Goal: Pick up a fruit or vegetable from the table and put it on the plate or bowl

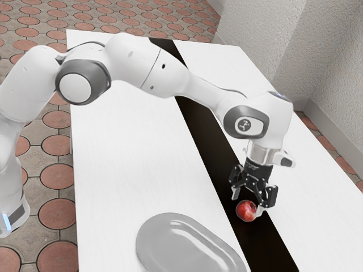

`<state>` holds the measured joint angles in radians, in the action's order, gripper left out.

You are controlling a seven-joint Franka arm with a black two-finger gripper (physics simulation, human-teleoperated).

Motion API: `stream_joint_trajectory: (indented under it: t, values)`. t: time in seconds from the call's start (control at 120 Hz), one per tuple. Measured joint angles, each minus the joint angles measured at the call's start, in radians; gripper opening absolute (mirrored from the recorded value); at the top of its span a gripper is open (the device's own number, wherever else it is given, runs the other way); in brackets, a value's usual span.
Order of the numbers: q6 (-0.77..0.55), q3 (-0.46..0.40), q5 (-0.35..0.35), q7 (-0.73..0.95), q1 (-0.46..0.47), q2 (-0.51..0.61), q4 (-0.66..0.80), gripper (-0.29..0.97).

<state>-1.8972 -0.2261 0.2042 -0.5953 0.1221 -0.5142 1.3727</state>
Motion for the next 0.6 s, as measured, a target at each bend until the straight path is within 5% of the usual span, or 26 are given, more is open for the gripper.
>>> stream_joint_trajectory:
  t: [0.6]
  values:
    - [-0.027,-0.020,-0.001,0.024,-0.006,-0.035,-0.007,0.65]
